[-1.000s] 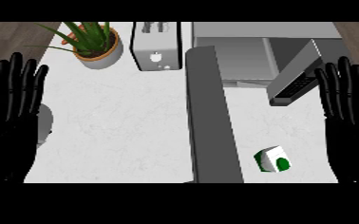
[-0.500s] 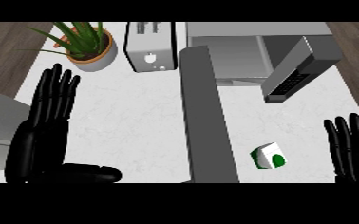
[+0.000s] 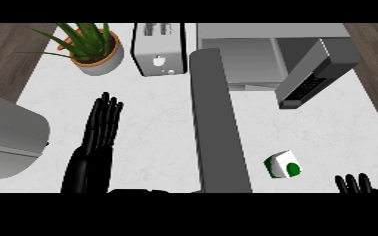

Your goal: Pick up the milk, place it into the microwave and close the microwave

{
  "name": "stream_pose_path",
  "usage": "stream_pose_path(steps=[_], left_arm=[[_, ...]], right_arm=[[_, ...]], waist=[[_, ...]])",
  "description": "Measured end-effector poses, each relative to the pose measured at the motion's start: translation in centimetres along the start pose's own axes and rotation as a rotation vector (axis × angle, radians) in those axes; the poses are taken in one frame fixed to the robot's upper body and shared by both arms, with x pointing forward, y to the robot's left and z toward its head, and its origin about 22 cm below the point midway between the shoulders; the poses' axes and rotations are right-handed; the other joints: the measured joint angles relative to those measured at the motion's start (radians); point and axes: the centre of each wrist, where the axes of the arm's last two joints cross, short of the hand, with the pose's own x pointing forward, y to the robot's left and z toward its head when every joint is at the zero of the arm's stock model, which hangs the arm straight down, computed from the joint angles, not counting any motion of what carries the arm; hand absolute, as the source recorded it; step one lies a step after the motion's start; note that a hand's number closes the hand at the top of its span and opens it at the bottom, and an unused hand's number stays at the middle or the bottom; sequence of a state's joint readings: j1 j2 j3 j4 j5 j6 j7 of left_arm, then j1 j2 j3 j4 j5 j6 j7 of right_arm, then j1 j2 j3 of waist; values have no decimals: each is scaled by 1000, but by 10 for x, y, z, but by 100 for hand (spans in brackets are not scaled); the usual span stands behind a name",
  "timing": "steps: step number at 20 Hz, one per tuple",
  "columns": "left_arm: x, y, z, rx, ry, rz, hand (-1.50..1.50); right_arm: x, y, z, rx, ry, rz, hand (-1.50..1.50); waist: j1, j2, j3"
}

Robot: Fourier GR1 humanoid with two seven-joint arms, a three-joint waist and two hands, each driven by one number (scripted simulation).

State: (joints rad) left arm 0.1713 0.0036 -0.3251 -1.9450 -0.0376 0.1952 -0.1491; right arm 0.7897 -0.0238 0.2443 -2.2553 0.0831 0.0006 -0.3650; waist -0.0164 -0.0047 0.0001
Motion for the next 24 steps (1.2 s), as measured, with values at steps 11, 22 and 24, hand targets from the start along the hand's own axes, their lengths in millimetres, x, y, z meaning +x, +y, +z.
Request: stream_pose_path(steps=[11, 22, 24], left_arm=[[-14, -40, 24, 4, -9, 11, -150], [-21, -49, 45, -8, 16, 36, -150], [-18, -46, 43, -11, 19, 39, -150]], right_arm=[[-57, -10, 41, -45, 21, 39, -150], [-117, -14, 32, -100, 51, 78, -150], [-129, -10, 26, -103, 61, 83, -150]], waist=[[10, 2, 0], [16, 4, 0], [17, 4, 0]])
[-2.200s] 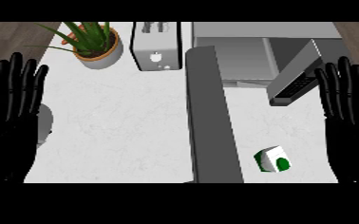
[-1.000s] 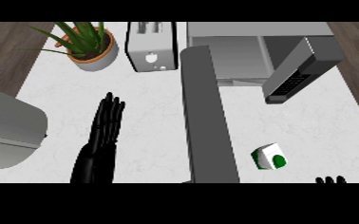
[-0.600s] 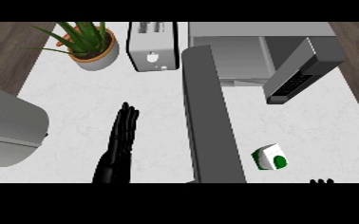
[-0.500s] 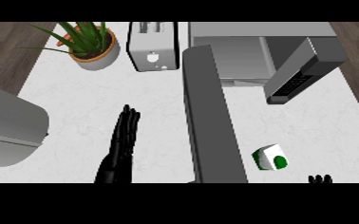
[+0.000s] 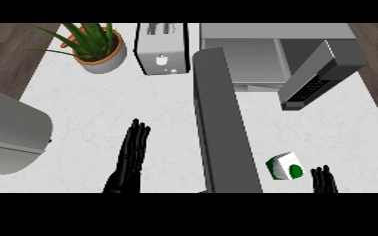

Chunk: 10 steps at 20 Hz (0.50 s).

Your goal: Pick up the milk, place it into the microwave and close the microwave

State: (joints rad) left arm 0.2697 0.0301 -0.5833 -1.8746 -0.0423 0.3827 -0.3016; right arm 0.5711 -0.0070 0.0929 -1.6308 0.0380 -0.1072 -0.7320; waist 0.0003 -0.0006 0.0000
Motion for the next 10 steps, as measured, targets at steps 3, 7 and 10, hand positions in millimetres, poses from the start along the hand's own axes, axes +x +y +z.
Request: stream_pose_path(steps=[3, 7, 10], left_arm=[[-2, 6, 4, -5, 4, 10, -150], [0, 22, 12, -6, 15, 20, -150], [4, 30, 17, 3, 19, 26, -150]], right_arm=[[-16, -6, -7, -10, 8, 20, -150], [-31, -5, -17, -31, 16, 51, -150], [-48, -7, -28, -44, 14, 82, -150]], waist=[[1, 0, 0], [2, 0, 0], [3, 0, 0]])
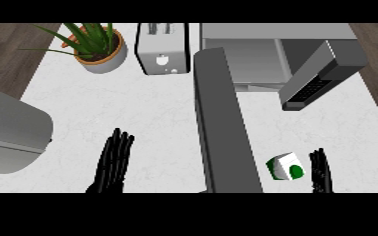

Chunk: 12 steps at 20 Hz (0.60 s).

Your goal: Pick up the milk, place it into the microwave and close the microwave

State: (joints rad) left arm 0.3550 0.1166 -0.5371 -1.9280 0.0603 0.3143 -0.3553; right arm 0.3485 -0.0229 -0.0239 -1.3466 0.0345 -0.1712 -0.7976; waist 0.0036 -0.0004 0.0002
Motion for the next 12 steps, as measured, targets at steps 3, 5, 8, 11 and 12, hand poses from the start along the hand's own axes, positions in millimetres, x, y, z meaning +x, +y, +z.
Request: stream_pose_path(steps=[3, 5, 8, 11, 12], left_arm=[[1, 14, 2, -1, 5, 2, -150], [-2, 25, 6, 4, 7, -2, -150], [-7, 33, 13, 6, 6, -1, -150], [-6, 38, 13, 12, 5, -4, -150], [-6, 40, 14, 15, 12, -7, -150]], right_arm=[[-11, -1, -10, -17, -1, 20, -150], [-22, -3, -12, -28, -4, 28, -150], [-35, -6, -22, -37, -5, 33, 150], [-46, -6, -28, -54, -4, 29, 150], [-50, -10, -31, -63, -6, 31, 150]], waist=[[0, 0, 0], [1, 0, 0], [1, 0, 0], [1, 0, 0], [1, 0, 0]])
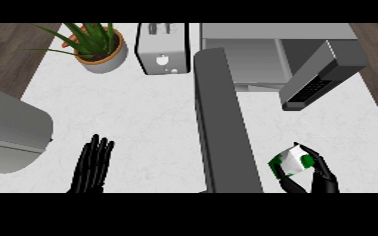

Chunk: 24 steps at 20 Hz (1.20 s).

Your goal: Pick up the milk, place it into the microwave and close the microwave

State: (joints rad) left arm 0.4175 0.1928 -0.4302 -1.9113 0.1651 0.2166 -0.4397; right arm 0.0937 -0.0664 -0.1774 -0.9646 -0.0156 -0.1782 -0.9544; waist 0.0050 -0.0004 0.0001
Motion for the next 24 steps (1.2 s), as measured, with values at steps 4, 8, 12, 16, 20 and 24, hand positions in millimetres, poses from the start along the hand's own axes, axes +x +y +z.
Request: stream_pose_path(steps=[4, 8, 12, 16, 20, 24], left_arm=[[0, 8, 4, -5, 0, 5, -150], [6, 13, 4, -6, -7, 4, -150], [5, 18, 3, -11, -12, 0, -150], [6, 27, 1, -13, -12, 6, -150], [4, 33, 3, -18, -8, 15, -150], [-2, 33, 6, -13, -5, 12, -150]], right_arm=[[-9, 4, -9, -31, -4, 31, 150], [-19, -2, -14, -10, 12, 82, 150], [-25, -2, -21, 64, 11, 148, 150], [-25, 16, -51, 127, -6, 129, 150], [-21, 26, -82, 174, -33, 79, 150], [-17, 43, -93, 222, -51, 5, 150]], waist=[[1, -2, -3], [2, -4, -6], [6, -4, -7], [11, 0, -3], [19, 4, 0], [16, 5, 1]])
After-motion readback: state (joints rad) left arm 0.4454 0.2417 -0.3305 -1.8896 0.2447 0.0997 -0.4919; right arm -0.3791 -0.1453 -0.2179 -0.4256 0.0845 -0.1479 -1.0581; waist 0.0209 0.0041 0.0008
